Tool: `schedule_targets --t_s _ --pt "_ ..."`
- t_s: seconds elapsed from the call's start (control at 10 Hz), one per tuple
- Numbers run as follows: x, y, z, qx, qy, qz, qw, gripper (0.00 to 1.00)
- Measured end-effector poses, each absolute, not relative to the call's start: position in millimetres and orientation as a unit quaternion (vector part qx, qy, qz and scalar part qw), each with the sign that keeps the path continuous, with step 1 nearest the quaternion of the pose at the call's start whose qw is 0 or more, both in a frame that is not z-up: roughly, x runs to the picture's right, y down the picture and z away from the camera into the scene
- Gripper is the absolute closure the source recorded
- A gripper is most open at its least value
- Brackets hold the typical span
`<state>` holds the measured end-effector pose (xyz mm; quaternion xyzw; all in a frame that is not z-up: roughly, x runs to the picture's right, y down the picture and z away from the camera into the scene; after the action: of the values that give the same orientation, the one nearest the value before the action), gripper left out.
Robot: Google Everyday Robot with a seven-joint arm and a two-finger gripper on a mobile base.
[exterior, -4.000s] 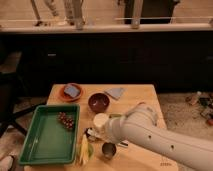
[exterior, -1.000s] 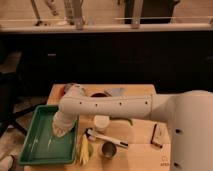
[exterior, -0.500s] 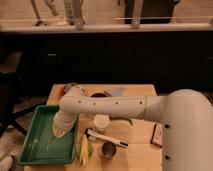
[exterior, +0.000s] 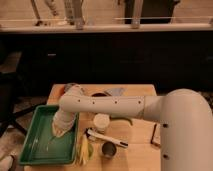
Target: Place fork in tray
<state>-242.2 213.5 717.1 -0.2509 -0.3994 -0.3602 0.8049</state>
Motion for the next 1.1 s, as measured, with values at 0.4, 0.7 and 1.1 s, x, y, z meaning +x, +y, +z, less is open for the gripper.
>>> schedule_targets --t_s 0.4,0.7,1.1 --pt "-242.6 213.6 717.0 -0.251 -0.400 -0.360 0.805 0.54" --pt "-243.1 213.9 716.8 -0.251 -0.400 -0.361 0.804 0.25" --pt "-243.3 213.9 716.7 -0.251 -0.400 -0.361 0.804 0.20"
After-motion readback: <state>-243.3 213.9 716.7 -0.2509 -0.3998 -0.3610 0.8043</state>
